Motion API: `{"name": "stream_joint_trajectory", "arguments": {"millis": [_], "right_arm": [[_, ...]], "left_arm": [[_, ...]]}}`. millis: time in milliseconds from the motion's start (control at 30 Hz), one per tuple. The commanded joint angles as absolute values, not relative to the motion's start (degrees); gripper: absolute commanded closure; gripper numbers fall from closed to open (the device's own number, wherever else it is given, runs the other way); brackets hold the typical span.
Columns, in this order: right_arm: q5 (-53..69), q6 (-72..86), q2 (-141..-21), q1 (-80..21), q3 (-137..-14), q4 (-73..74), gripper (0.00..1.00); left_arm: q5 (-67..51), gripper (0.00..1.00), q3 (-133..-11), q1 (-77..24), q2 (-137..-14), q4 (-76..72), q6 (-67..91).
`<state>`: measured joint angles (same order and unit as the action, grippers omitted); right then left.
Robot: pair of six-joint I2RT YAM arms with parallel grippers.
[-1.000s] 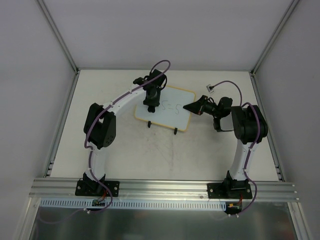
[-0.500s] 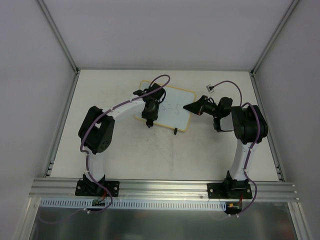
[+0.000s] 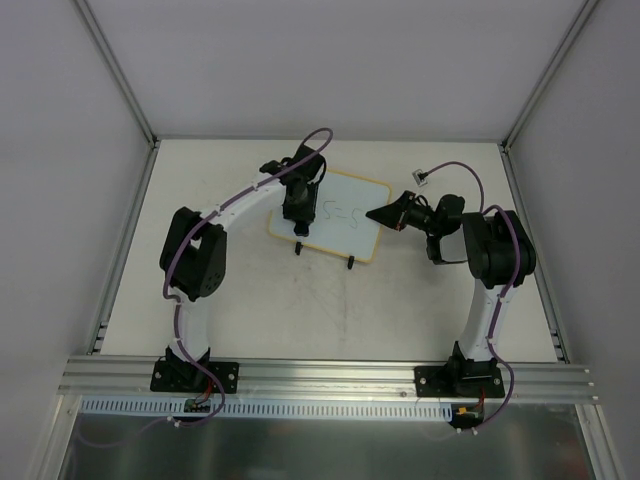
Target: Erase the whiteboard
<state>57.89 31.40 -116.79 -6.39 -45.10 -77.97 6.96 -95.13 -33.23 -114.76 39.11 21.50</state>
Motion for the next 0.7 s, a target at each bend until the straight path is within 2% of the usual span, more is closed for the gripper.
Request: {"name": "stream_joint_trajectory", "arguments": {"millis": [0,267,667], "right_arm": [[58.45,24.87,-115.84,-8.09,-43.95,-87.80,1.00],[58.45,24.70,-115.75,-8.09,-43.77,-87.80,1.00],[58.45,24.61,-115.75,-8.09,-43.77,-87.80,1.00]], "left_arm": [[7.47,1.00,-99.84,-31.29,-114.96,34.10,20.04],[8.35,1.00,-104.67,-29.01,-117.16,34.10,18.63],[5.18,1.00,-102.13,-30.75,-117.43,33.93,19.77]]}}
